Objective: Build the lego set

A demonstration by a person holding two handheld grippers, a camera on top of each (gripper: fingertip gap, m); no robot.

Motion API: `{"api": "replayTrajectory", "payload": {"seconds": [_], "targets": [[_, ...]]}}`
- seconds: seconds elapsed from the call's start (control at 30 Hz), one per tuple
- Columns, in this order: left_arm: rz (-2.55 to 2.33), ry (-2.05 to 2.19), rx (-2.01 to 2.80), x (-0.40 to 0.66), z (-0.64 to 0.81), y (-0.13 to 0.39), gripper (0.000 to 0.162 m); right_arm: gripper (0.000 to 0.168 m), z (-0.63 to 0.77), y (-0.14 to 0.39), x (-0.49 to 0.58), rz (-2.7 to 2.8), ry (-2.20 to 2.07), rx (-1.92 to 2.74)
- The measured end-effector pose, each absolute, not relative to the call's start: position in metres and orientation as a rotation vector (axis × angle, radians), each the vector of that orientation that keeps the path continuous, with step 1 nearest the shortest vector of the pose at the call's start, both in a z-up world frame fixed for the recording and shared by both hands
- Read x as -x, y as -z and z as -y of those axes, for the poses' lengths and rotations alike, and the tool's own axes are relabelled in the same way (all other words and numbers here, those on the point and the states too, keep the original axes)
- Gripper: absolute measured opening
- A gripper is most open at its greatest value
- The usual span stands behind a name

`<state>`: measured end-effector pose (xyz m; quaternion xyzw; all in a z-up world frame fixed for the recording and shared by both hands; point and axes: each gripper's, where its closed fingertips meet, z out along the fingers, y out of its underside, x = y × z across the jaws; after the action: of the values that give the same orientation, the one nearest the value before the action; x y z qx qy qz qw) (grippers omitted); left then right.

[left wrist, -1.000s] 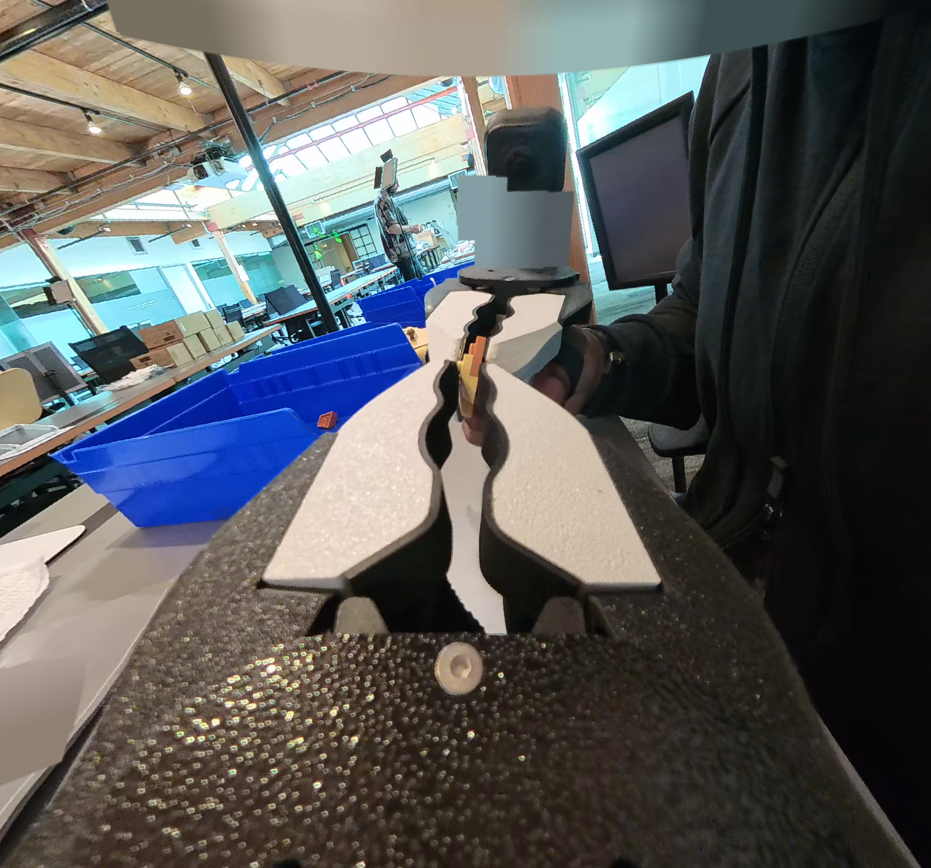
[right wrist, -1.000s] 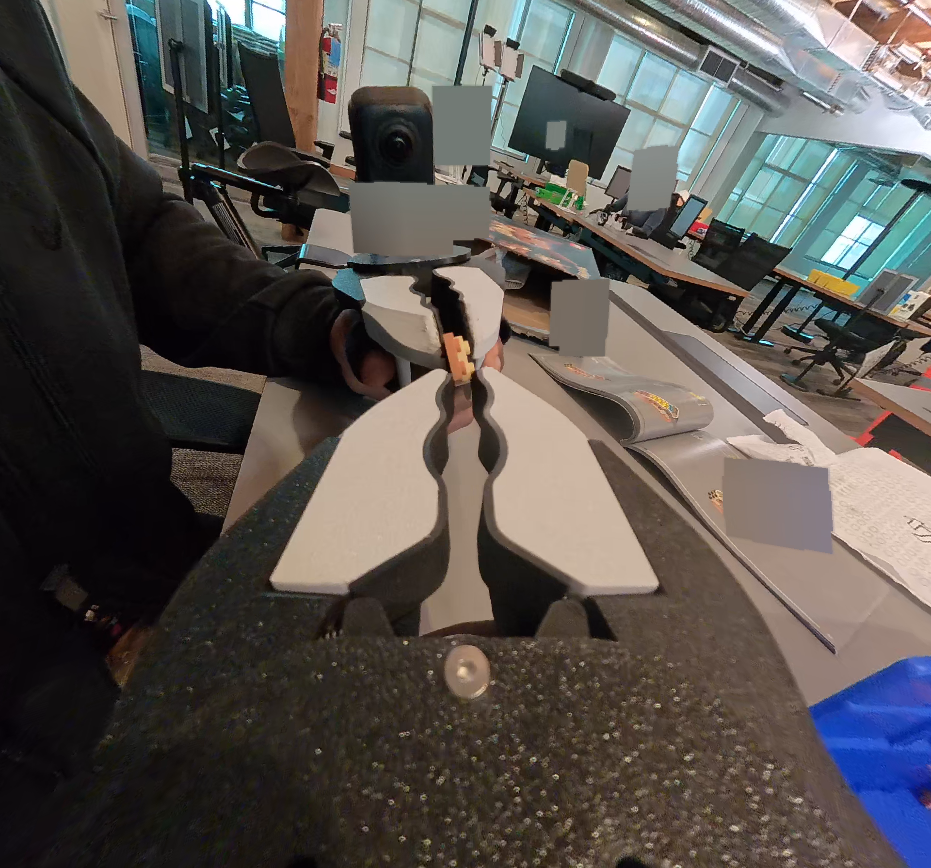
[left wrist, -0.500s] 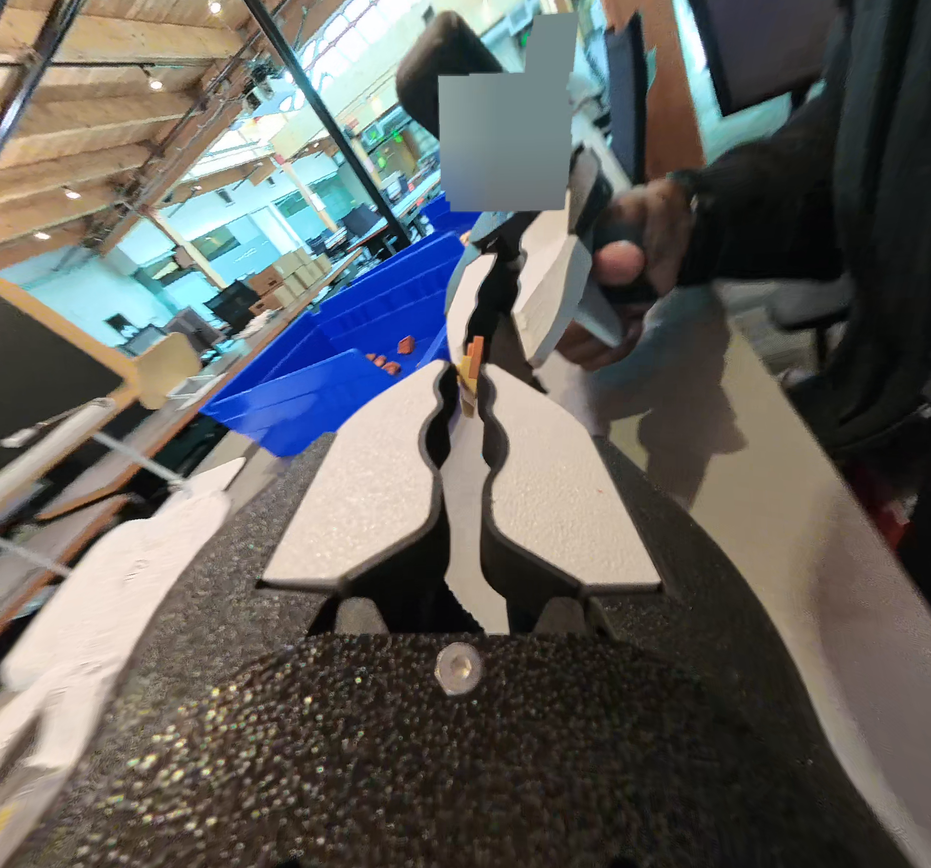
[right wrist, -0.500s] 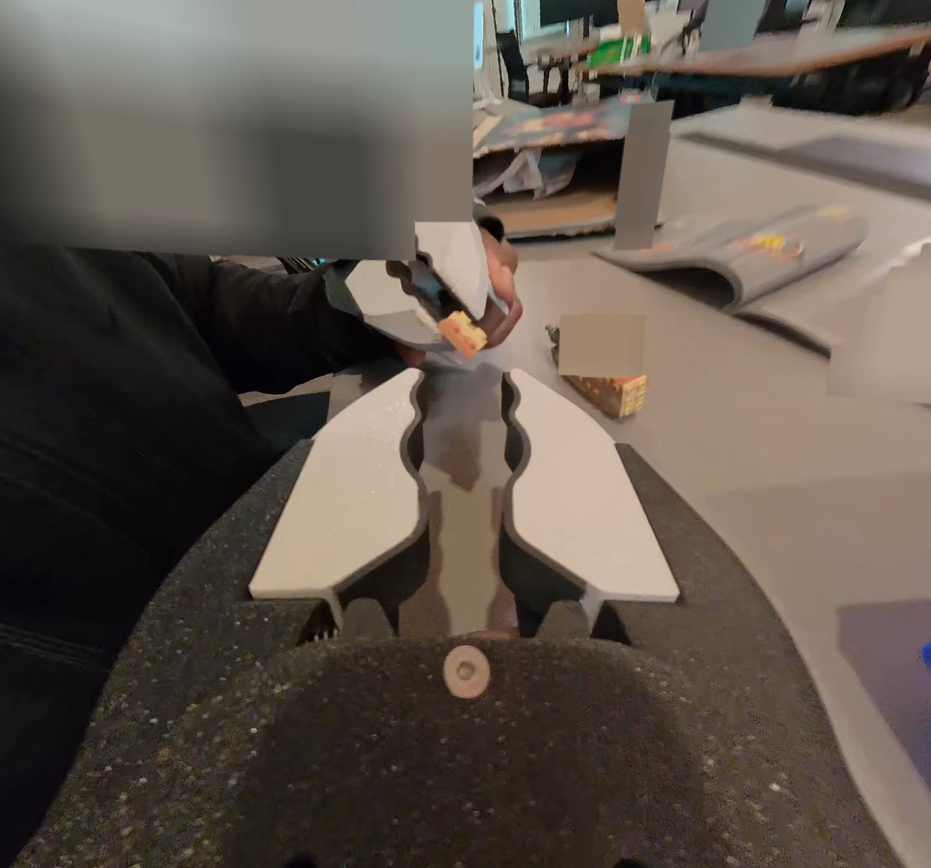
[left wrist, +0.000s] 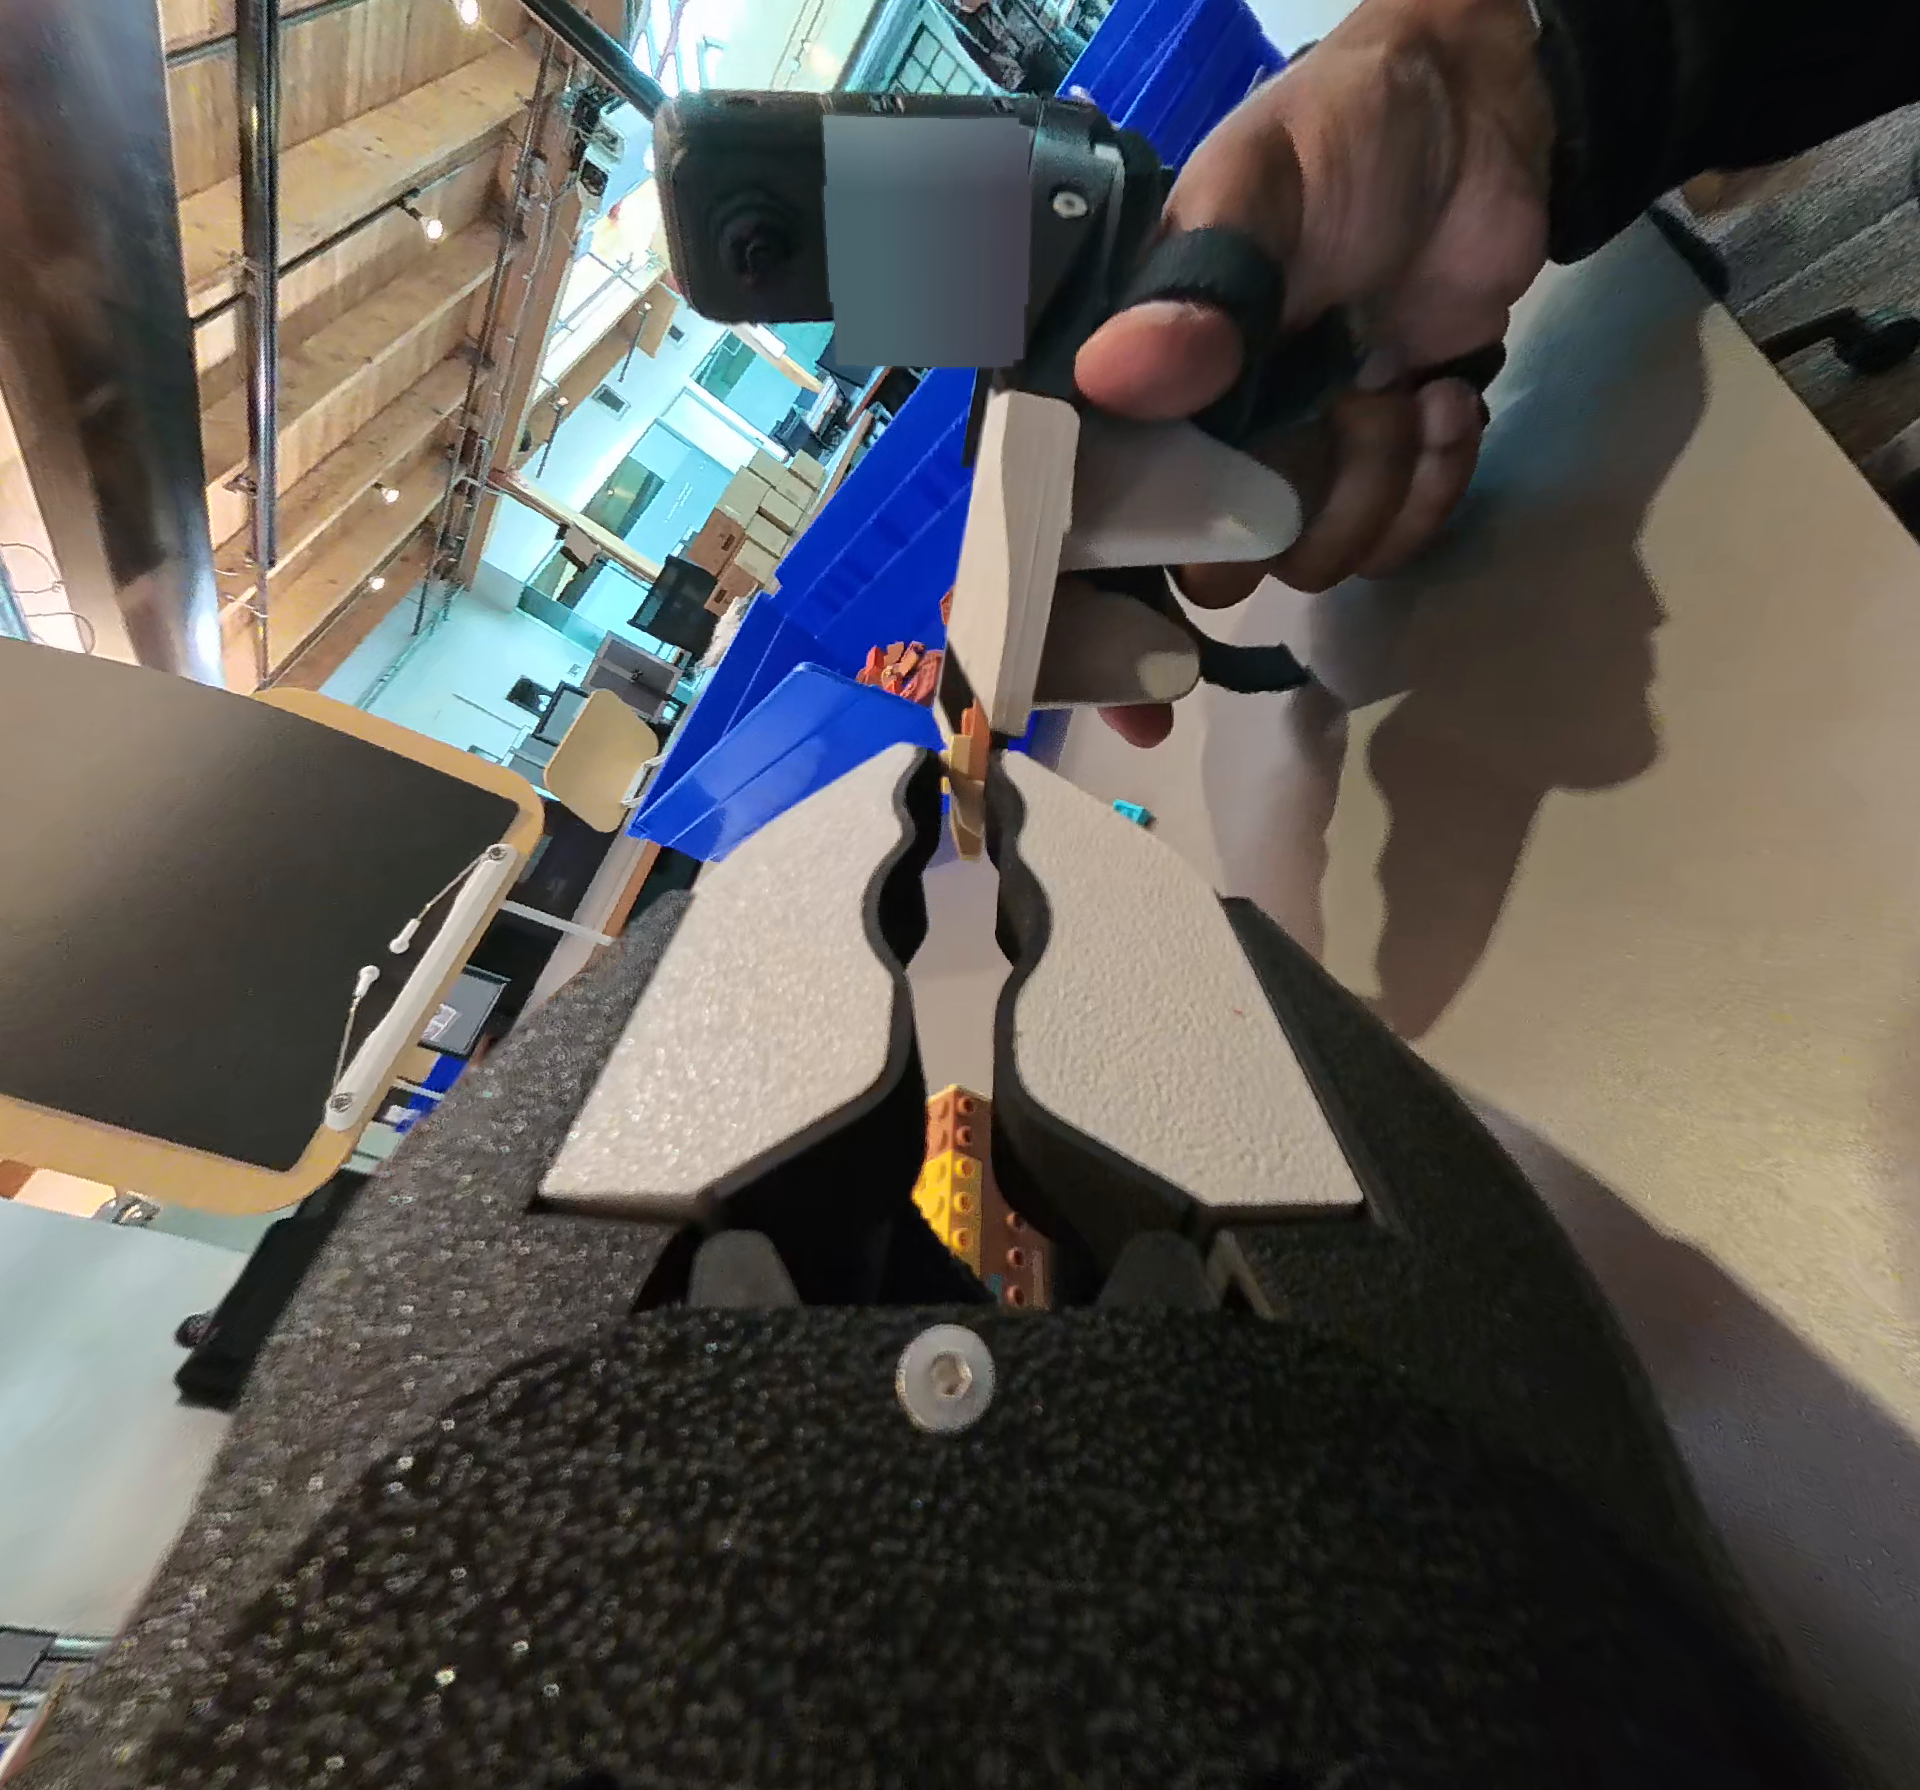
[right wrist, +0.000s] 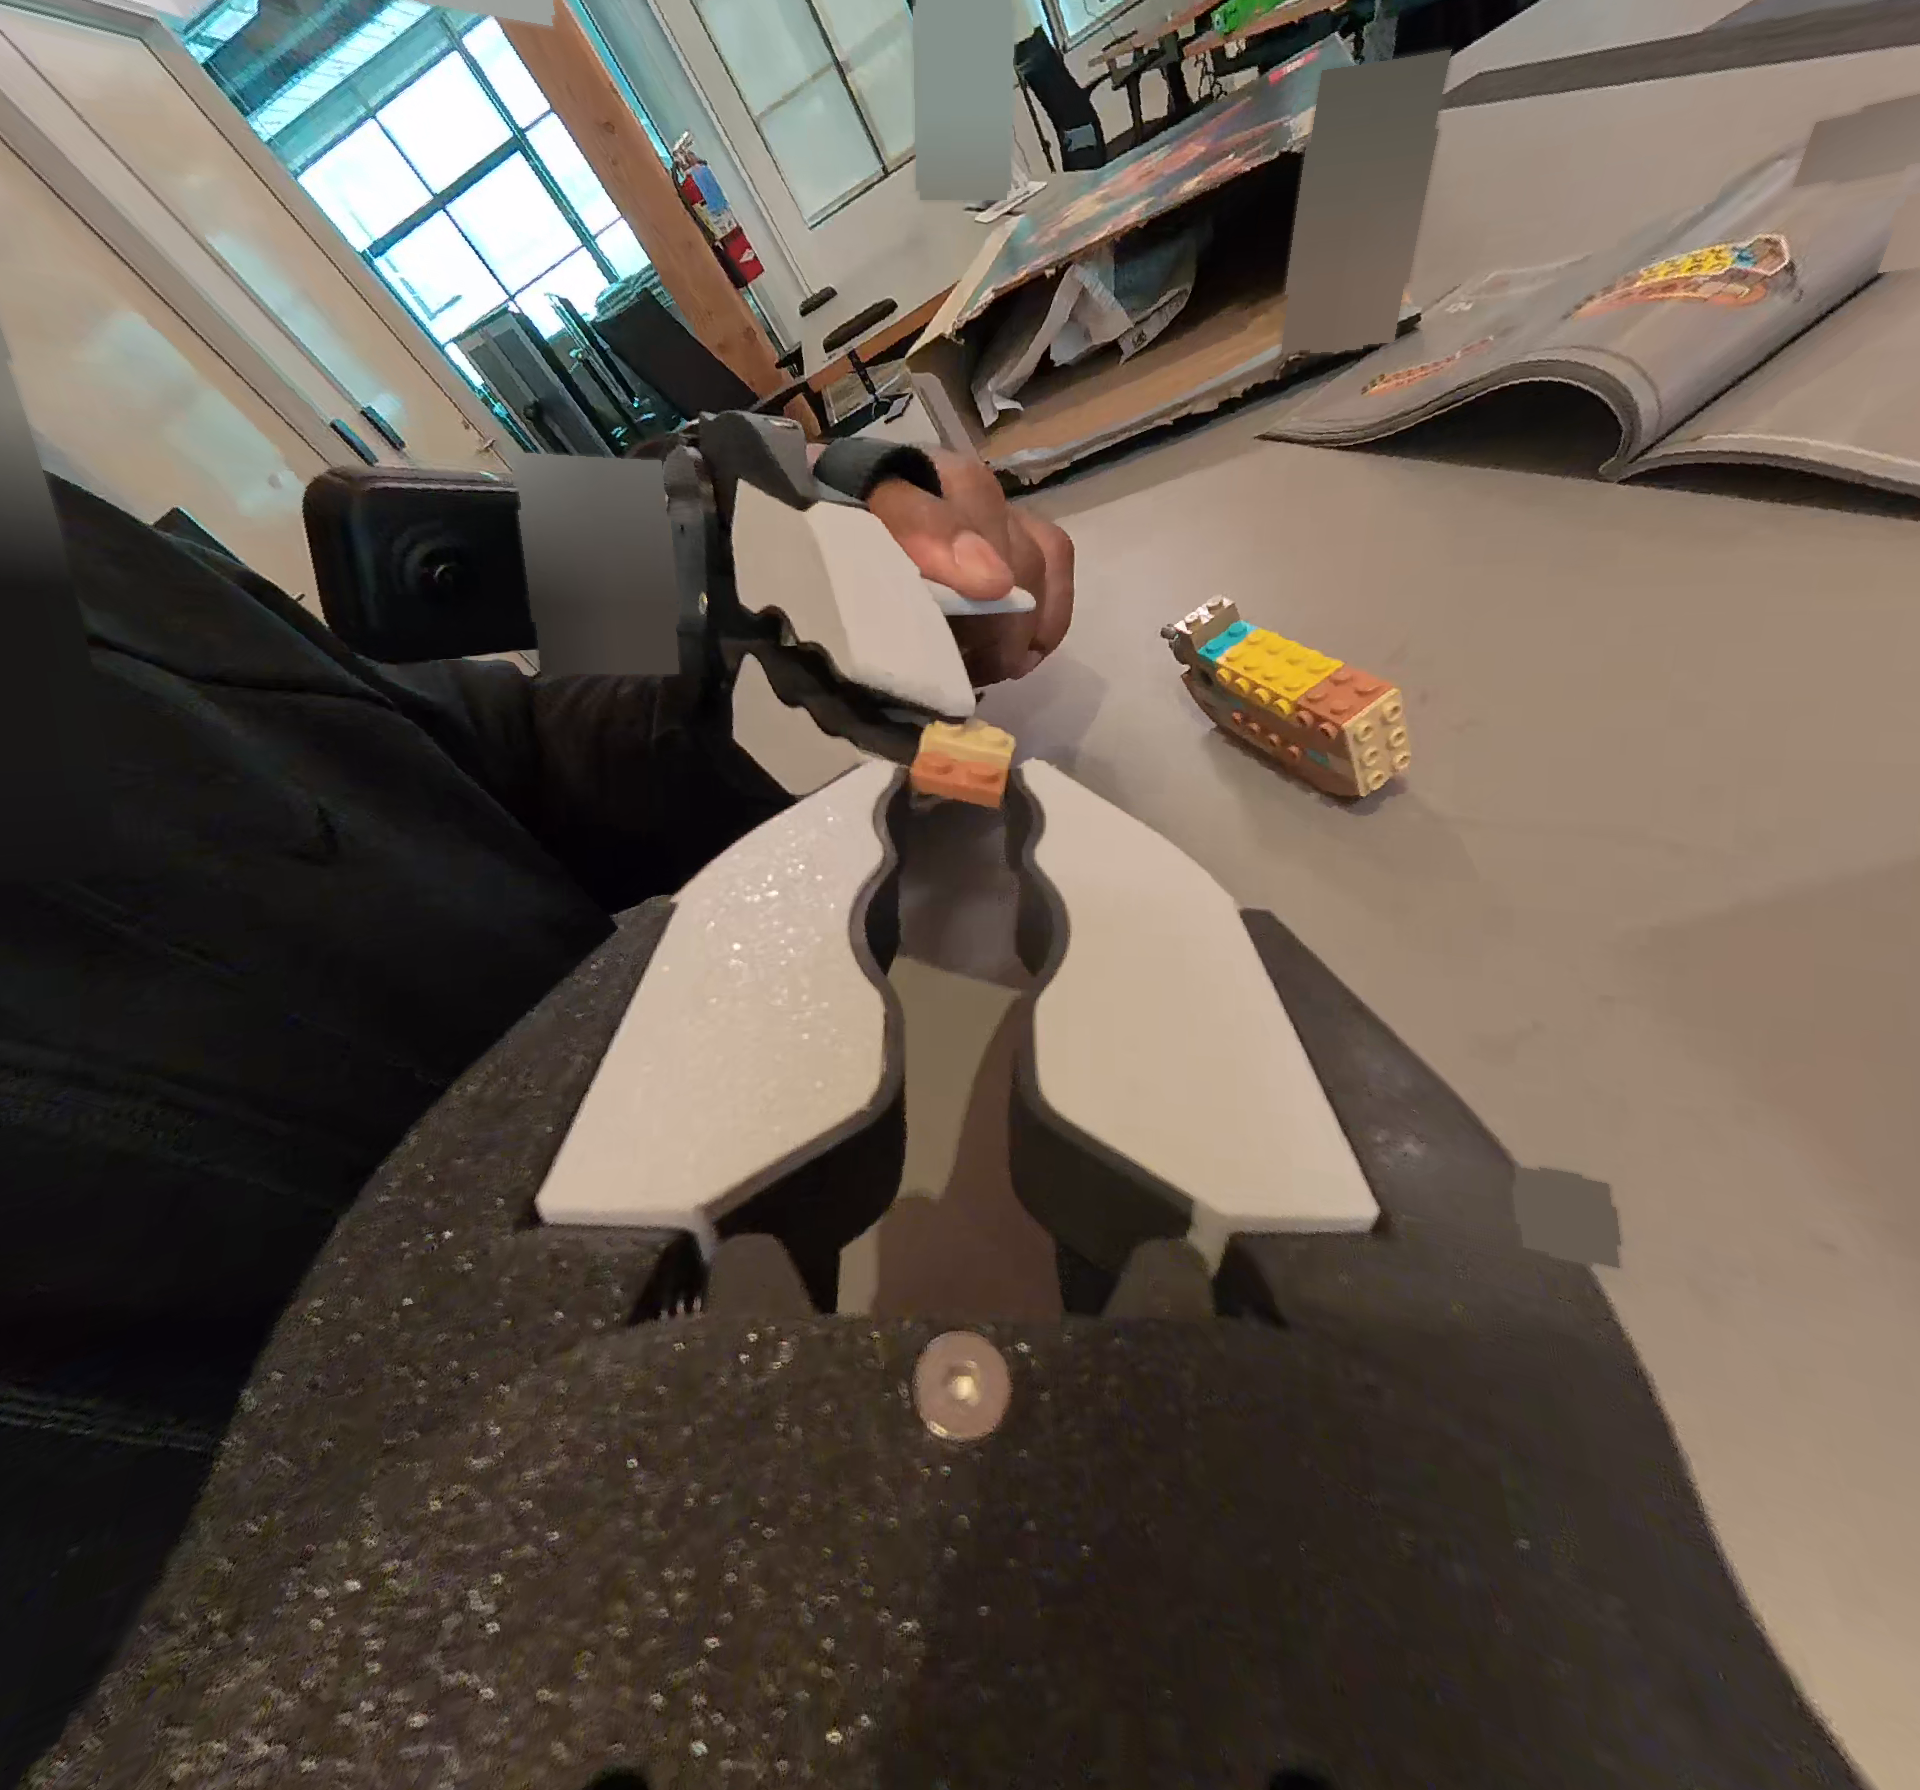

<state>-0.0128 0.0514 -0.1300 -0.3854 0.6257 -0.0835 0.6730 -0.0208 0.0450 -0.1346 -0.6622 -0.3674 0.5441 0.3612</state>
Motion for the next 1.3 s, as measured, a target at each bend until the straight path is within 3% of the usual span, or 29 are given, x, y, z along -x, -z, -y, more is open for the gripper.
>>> {"api": "replayTrajectory", "payload": {"seconds": [0.23,0.47,0.63,0.73,0.87,1.0,1.3], "targets": [[-1.383,0.264,0.913,0.013,-0.053,0.130,0.015,0.017,-0.047,0.131,0.016,0.998,-1.322,1.624],[-1.213,0.858,1.133,0.015,-0.045,0.110,0.026,0.017,-0.038,0.120,0.010,1.156,-1.236,1.429],[-1.245,1.045,1.239,0.007,-0.040,0.119,0.029,0.017,-0.033,0.120,0.014,1.212,-1.186,1.379],[-1.275,1.045,1.238,0.006,-0.038,0.125,0.016,0.017,-0.034,0.120,0.014,1.203,-1.190,1.378],[-1.282,1.000,1.227,0.006,-0.039,0.127,0.016,0.018,-0.036,0.123,0.013,1.207,-1.175,1.409],[-1.283,0.901,1.249,0.006,-0.046,0.133,0.016,0.038,-0.053,0.138,0.001,1.189,-1.038,1.548],[-1.454,0.488,1.458,0.007,-0.068,0.180,0.016,0.031,-0.094,0.200,-0.044,1.194,-0.582,1.998]]}}
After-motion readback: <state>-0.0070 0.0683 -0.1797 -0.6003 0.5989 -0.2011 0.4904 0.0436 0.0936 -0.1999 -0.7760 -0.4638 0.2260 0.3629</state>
